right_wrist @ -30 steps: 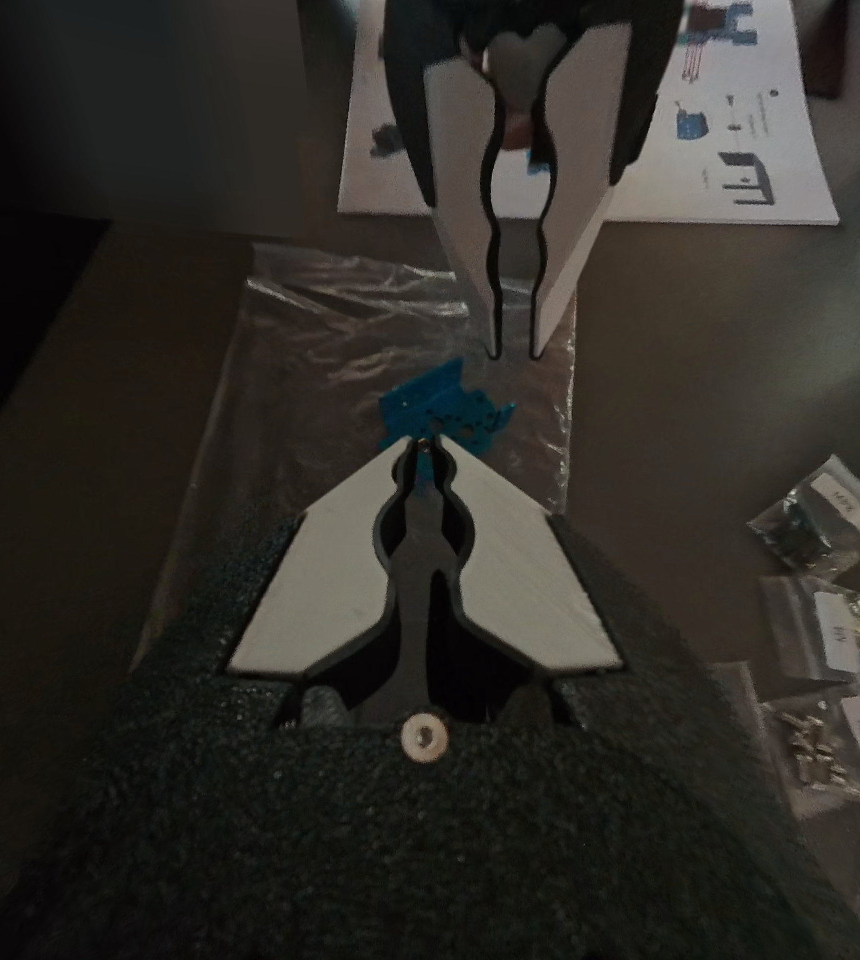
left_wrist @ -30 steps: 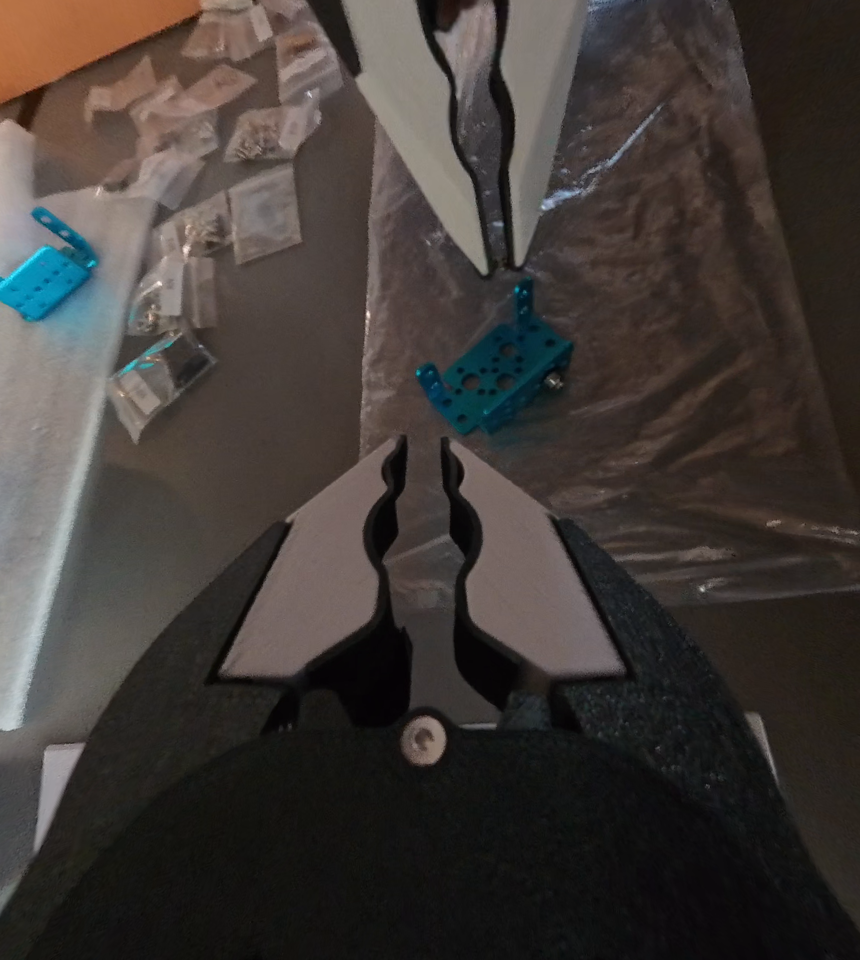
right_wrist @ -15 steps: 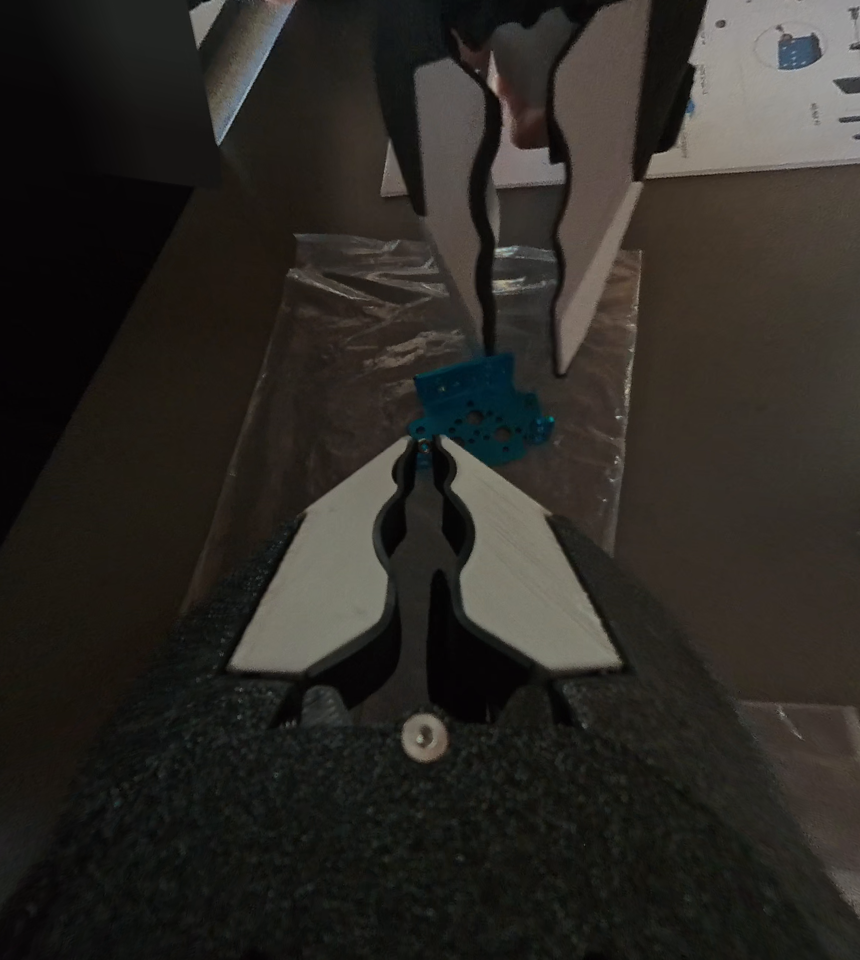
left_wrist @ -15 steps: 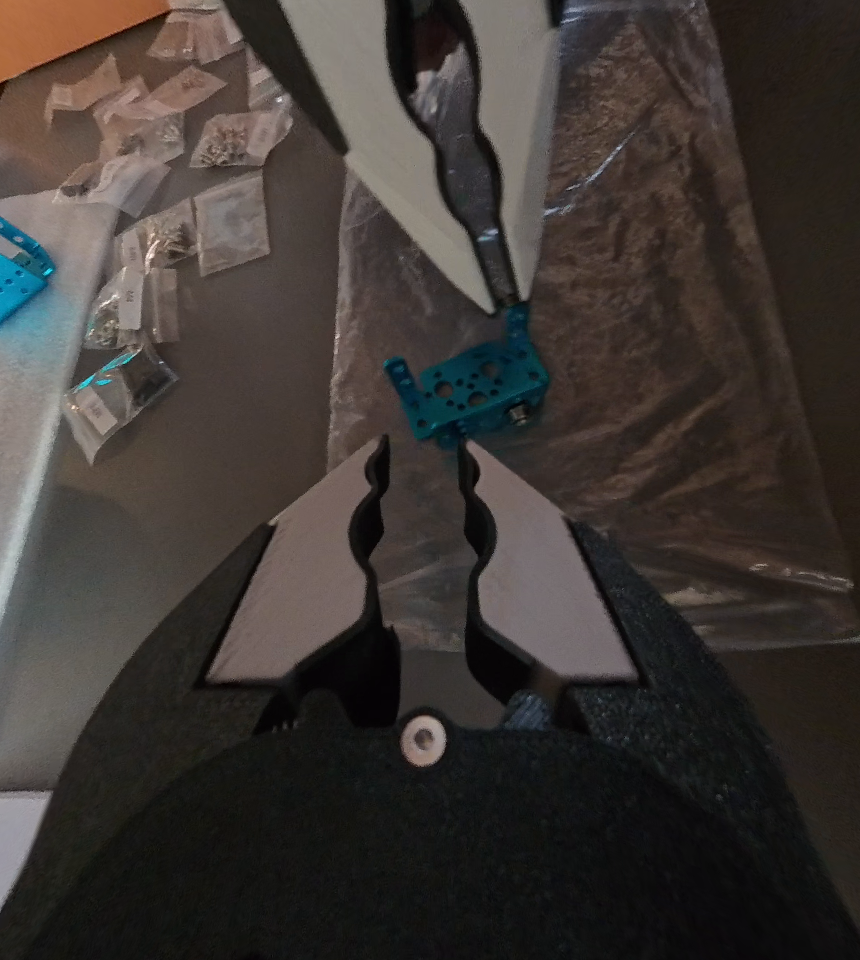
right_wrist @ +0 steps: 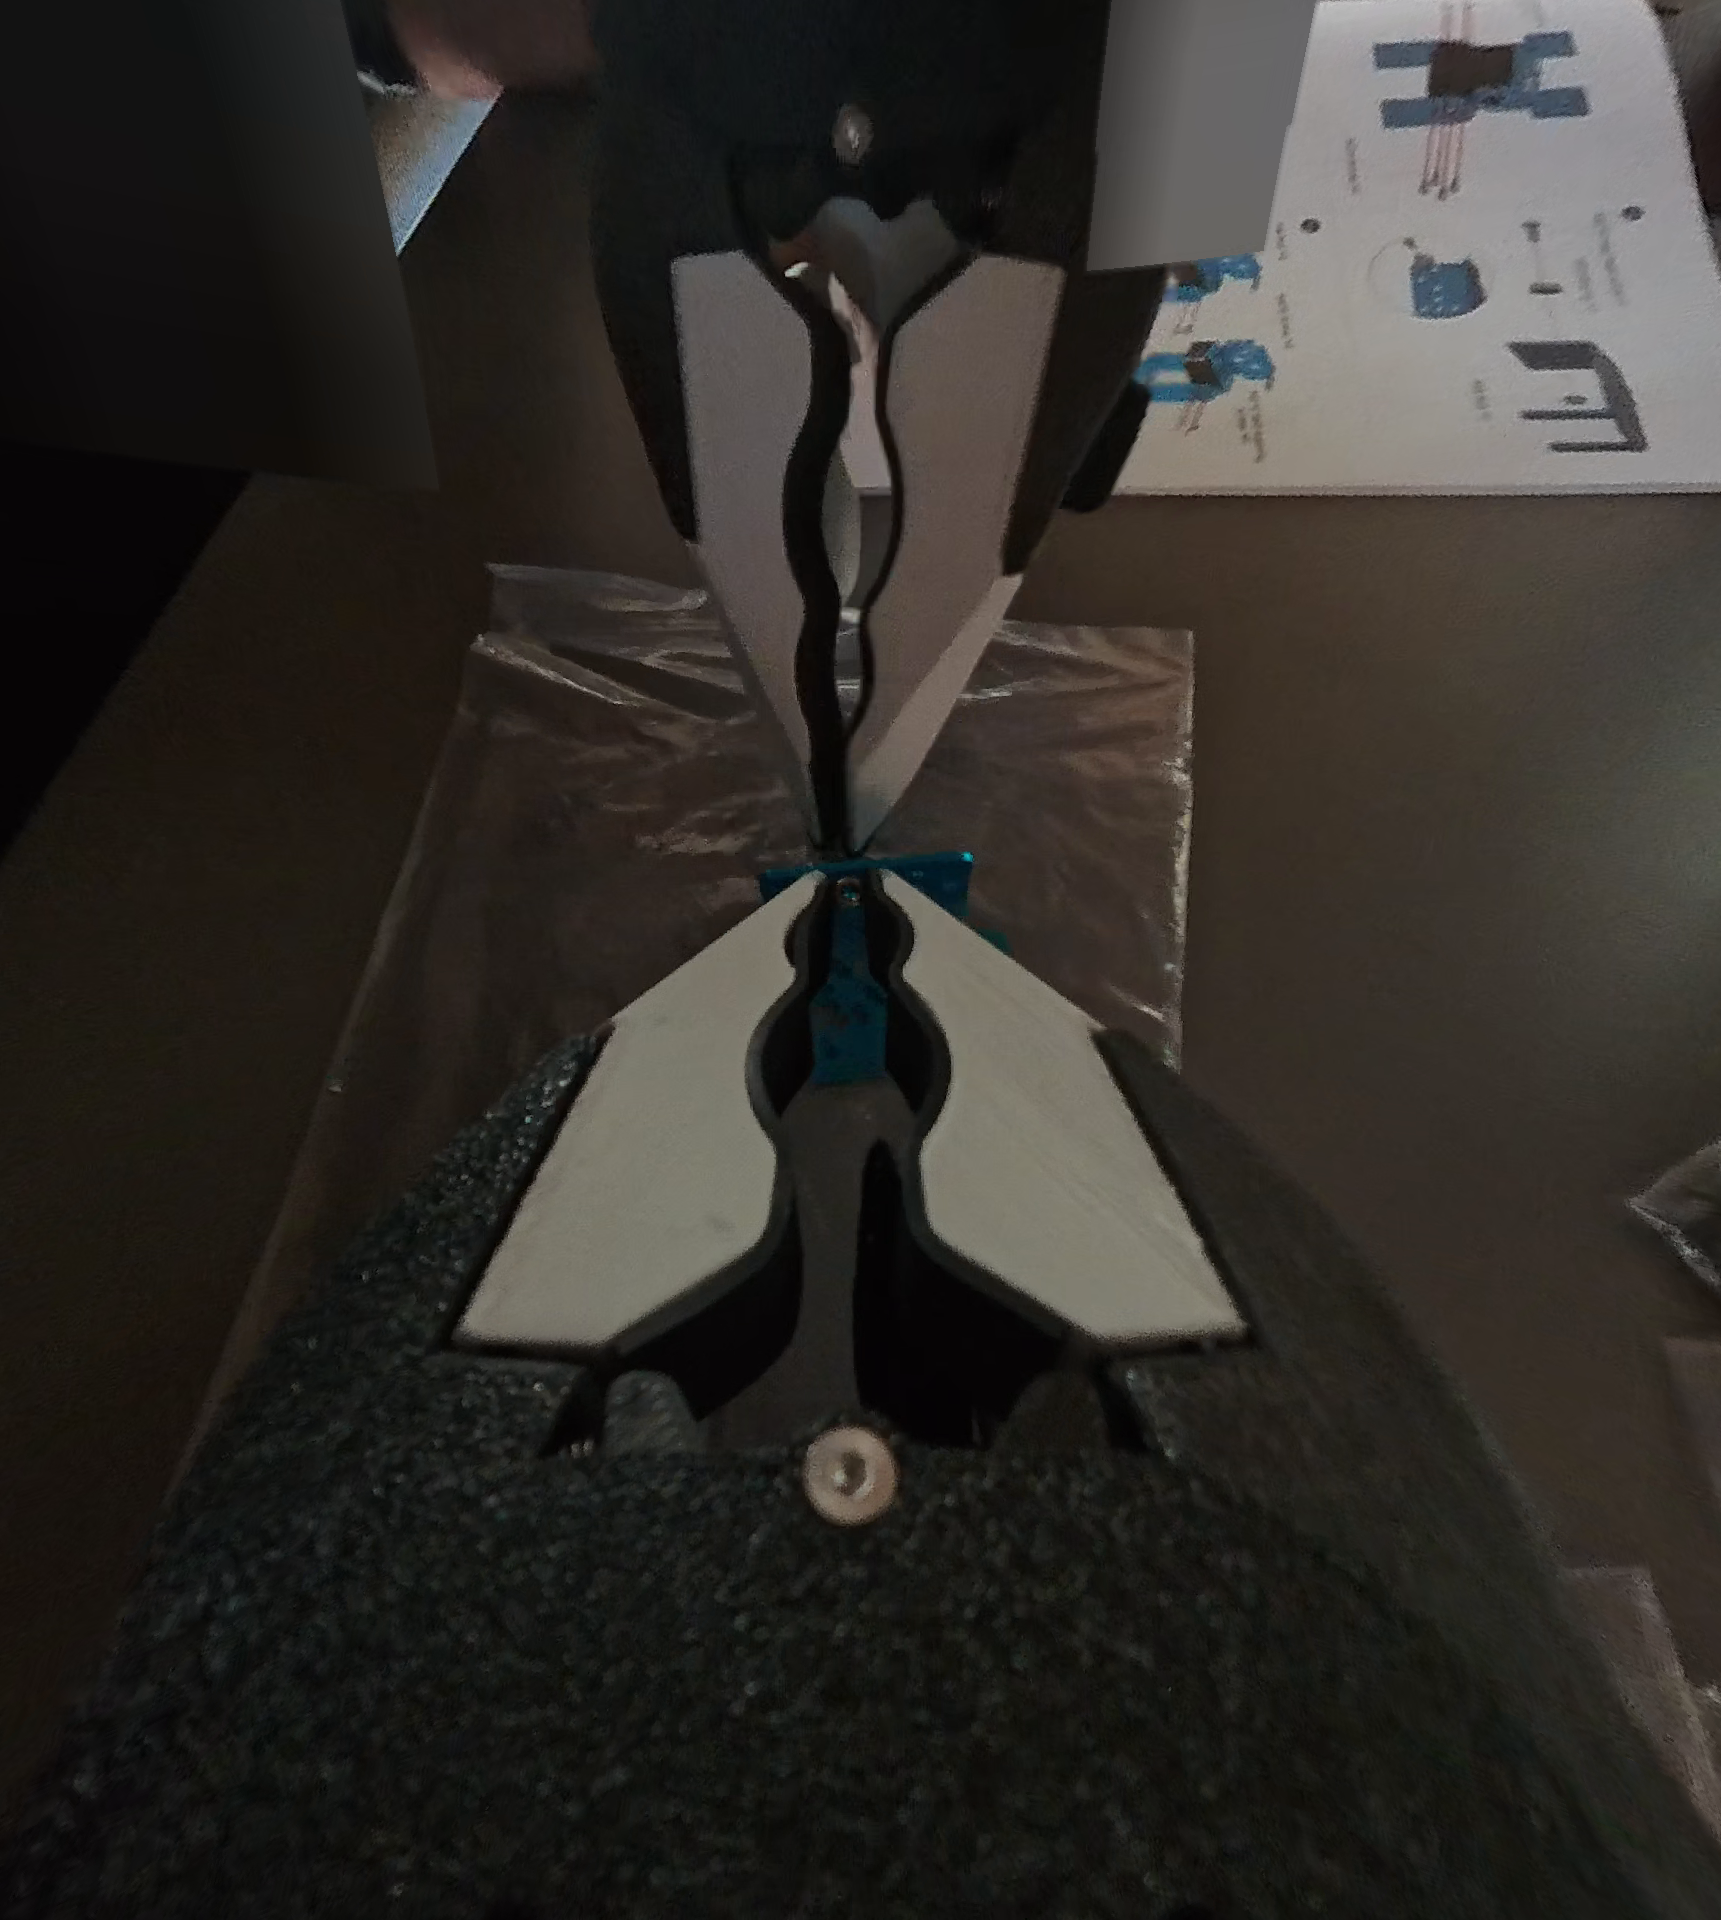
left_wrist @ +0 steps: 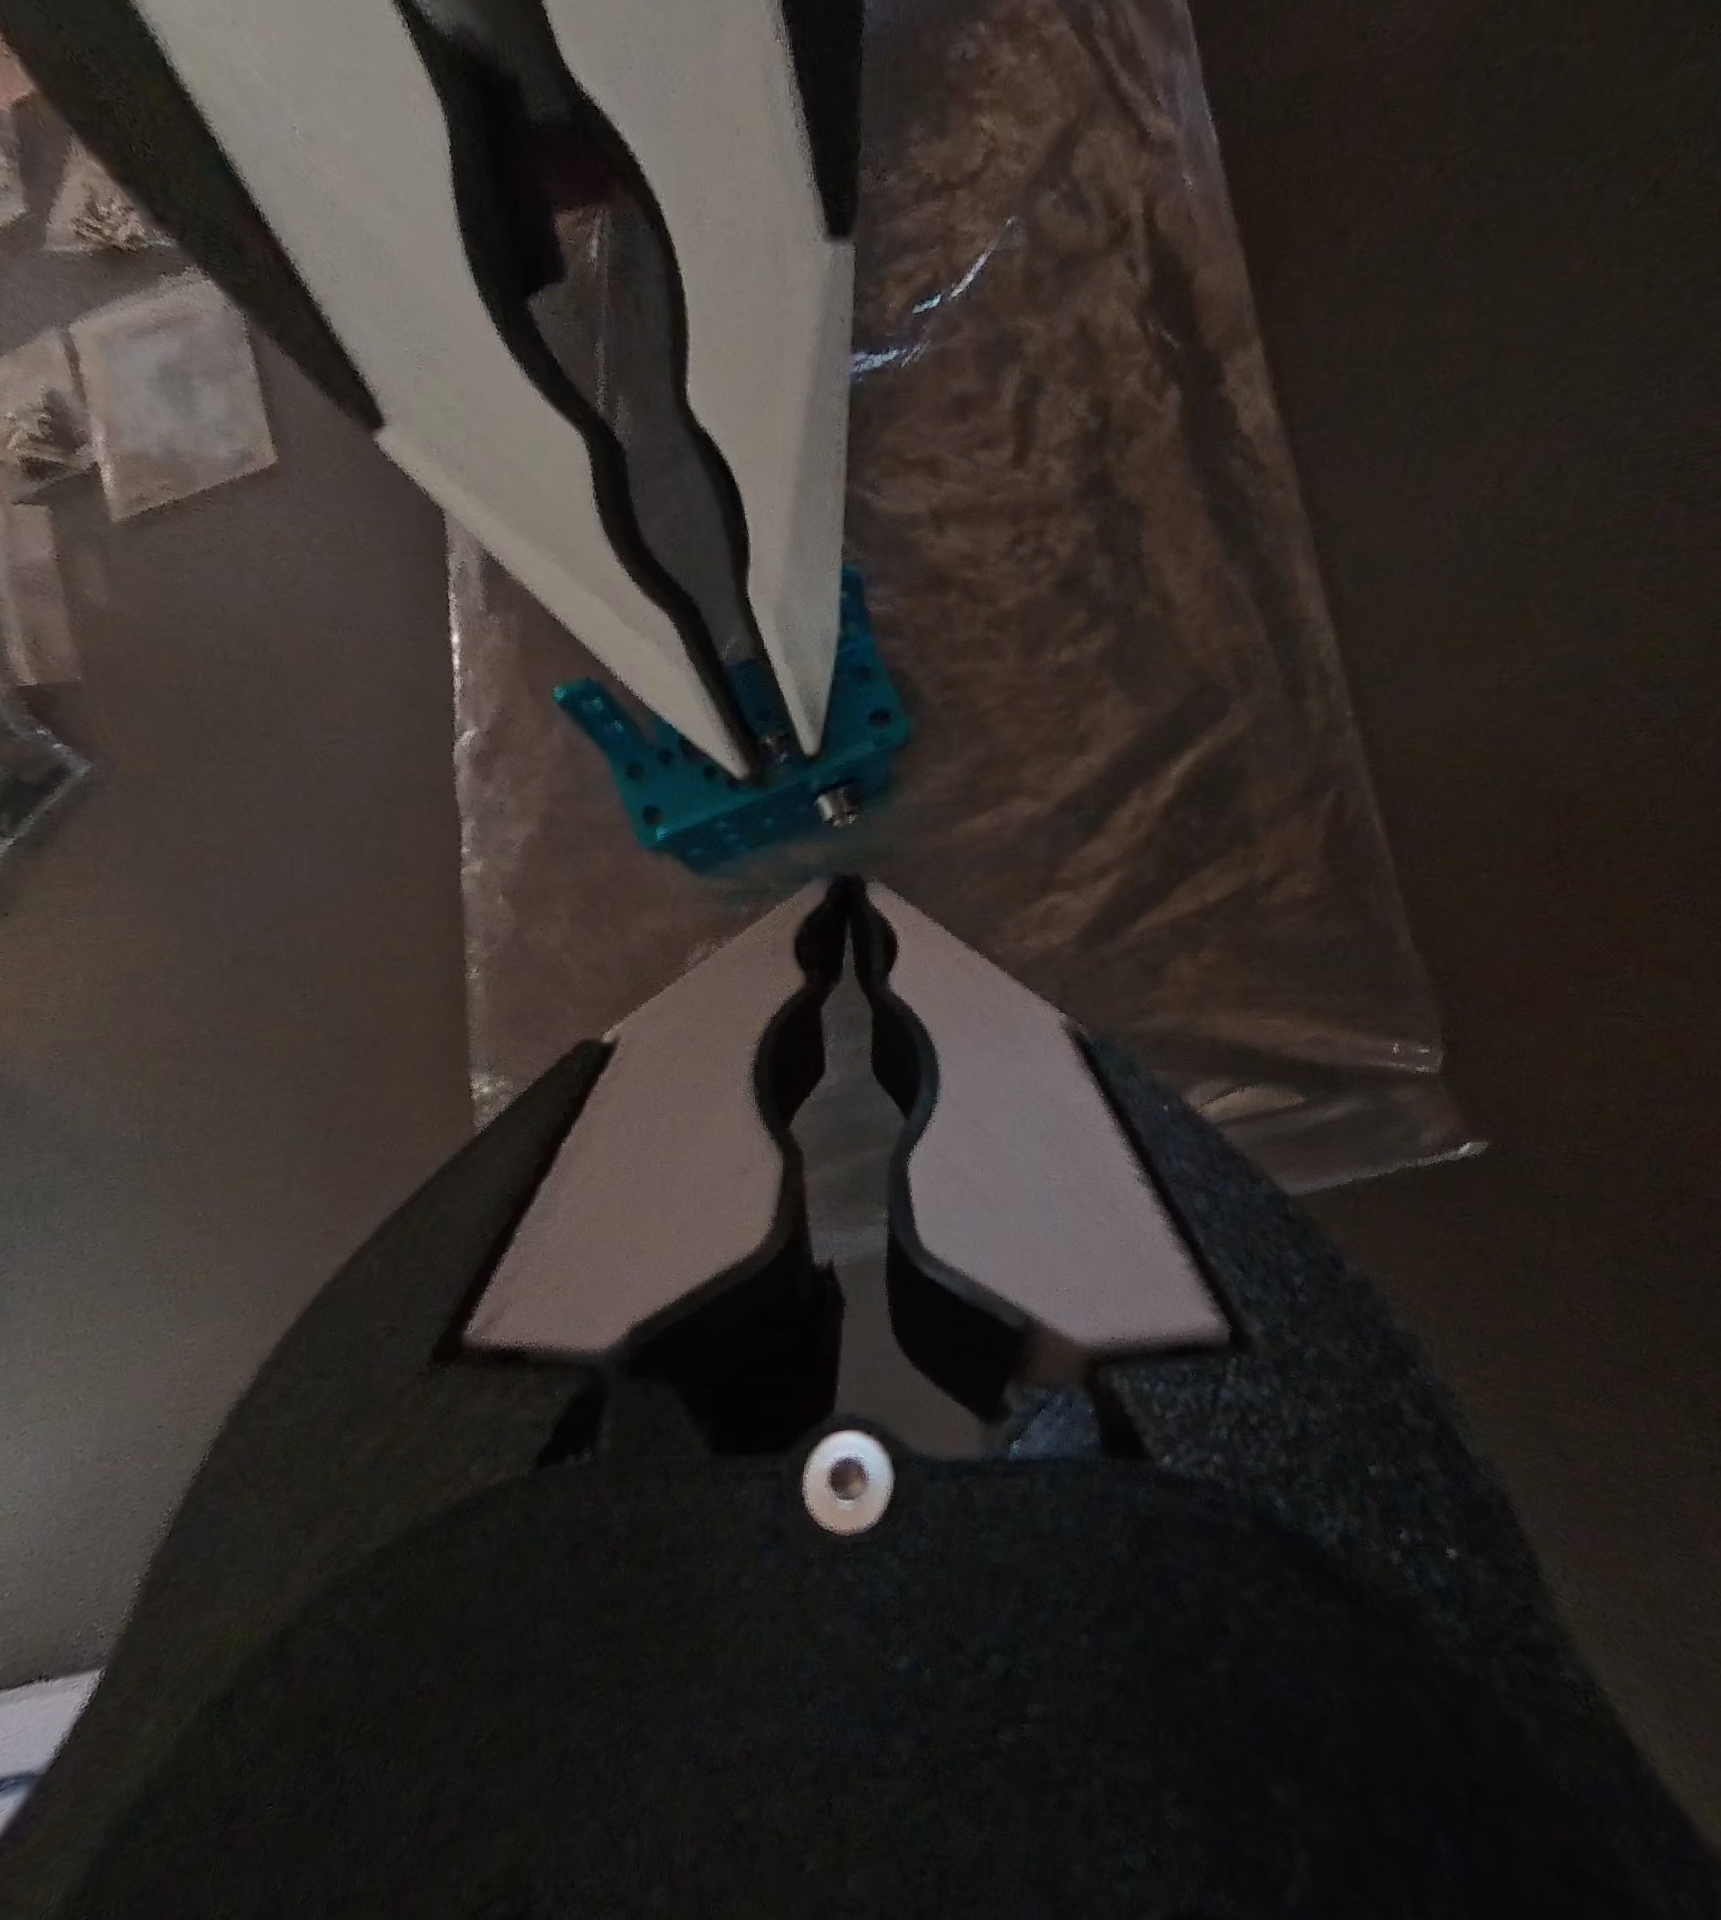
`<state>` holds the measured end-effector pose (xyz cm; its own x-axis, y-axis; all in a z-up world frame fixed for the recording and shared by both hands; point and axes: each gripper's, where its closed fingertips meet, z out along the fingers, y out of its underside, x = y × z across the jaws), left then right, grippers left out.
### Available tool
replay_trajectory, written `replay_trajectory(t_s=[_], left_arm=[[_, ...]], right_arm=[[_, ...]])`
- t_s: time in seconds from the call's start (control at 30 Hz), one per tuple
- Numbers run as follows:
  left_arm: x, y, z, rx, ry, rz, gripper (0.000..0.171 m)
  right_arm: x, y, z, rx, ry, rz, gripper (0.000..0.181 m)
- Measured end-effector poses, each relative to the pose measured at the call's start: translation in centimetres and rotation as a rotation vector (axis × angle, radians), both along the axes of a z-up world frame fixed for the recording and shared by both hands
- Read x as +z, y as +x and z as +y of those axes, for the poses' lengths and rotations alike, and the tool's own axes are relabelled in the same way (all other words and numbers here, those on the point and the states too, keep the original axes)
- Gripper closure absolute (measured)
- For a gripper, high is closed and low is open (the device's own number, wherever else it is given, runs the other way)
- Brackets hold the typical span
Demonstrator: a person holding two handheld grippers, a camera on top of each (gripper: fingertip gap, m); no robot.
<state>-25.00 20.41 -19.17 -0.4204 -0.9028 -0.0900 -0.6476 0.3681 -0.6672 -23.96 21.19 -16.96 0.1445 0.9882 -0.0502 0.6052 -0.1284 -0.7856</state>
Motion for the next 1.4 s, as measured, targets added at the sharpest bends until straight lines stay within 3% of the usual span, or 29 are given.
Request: replay_trajectory(t_s=[0.67,0.87,1.13,1.4], left_arm=[[0.0,0.0,0.0,-0.003,0.052,0.004,0.168],[0.1,-2.0,1.2,0.043,0.073,0.077,0.143],[0.3,-1.0,1.3,0.104,0.011,0.033,0.109],[0.4,-0.6,1.5,0.111,-0.003,0.008,0.123]], right_arm=[[-1.0,-1.3,-0.8,0.032,-0.080,-0.038,0.177],[-1.5,-1.9,-1.0,0.050,-0.060,-0.075,0.177],[-1.3,-0.9,-0.5,0.014,-0.091,-0.063,0.177],[-1.6,-0.1,-0.6,0.010,-0.096,-0.069,0.176]])
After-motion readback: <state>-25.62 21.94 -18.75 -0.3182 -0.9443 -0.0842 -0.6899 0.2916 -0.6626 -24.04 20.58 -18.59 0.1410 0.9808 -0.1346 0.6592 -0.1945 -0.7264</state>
